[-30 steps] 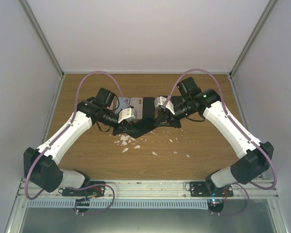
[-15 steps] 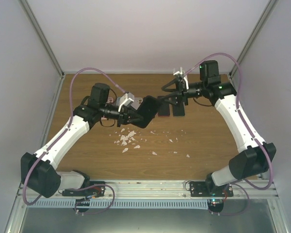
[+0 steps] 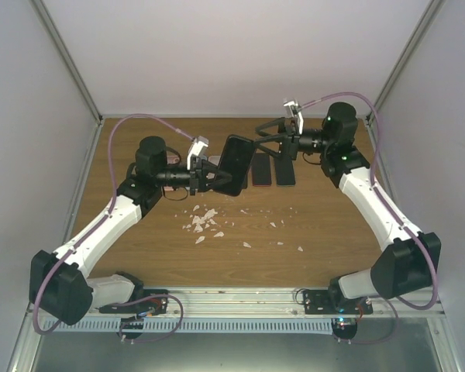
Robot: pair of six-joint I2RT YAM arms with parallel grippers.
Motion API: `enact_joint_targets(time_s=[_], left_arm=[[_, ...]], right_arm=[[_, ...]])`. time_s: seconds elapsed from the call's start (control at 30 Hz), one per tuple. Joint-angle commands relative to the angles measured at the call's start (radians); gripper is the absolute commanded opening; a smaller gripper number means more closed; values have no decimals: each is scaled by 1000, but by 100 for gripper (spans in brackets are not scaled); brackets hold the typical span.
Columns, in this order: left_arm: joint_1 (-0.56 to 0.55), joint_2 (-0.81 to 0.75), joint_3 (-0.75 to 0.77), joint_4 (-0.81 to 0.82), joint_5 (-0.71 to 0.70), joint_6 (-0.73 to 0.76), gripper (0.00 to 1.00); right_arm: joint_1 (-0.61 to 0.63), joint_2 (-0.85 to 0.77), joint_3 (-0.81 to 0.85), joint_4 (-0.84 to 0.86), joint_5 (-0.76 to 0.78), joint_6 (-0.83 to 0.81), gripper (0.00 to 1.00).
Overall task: Take the phone out of the phone case
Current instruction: Adjust the phone.
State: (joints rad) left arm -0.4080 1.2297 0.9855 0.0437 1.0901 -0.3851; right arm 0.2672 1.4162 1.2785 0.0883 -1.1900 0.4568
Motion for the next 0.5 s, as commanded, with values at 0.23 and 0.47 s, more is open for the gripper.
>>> enact_joint_targets(time_s=[0.23, 0.47], left_arm=[[6, -25, -11, 361, -141, -218, 0], [12, -36, -33, 334, -156, -189, 0]], right_arm=[[127, 7, -45, 175, 4, 235, 70], [149, 44, -4, 179, 15, 251, 44]])
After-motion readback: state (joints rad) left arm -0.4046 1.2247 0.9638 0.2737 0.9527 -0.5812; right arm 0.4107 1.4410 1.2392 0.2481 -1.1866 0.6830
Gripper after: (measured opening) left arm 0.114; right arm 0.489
